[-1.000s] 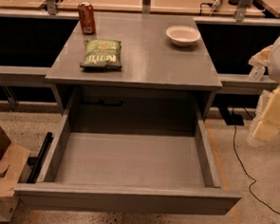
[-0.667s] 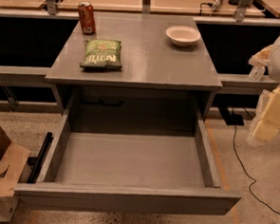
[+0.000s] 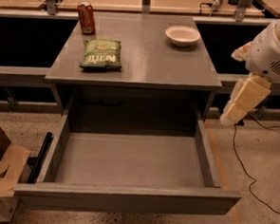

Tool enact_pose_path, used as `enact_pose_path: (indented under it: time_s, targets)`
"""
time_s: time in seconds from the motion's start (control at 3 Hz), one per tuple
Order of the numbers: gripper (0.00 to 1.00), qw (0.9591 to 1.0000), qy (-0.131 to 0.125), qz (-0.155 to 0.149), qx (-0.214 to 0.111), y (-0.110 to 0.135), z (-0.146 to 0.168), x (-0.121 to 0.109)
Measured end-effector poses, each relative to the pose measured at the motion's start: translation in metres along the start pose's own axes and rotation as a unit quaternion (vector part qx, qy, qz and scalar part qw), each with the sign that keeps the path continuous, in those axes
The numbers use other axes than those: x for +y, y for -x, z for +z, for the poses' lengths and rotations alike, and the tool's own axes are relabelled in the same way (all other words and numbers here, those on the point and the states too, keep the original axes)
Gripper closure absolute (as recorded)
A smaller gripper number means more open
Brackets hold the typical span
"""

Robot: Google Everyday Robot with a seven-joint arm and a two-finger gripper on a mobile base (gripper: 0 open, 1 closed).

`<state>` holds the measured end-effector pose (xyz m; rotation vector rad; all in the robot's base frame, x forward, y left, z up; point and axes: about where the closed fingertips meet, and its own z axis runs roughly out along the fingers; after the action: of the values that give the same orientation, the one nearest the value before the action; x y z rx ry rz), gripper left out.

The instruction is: Place green jalapeno chip bag into top drawer

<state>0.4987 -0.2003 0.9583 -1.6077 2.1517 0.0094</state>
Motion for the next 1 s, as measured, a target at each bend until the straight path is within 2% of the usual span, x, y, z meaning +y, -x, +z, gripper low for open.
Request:
enact_pose_path:
  time_s: [0.33, 1.0]
  targets:
    - [0.0, 0.998, -0.021, 0.038, -0.045, 0.012, 0.024, -0.047]
    - [0.0, 0.997, -0.033, 0.041, -0.057, 0.021, 0.035, -0.058]
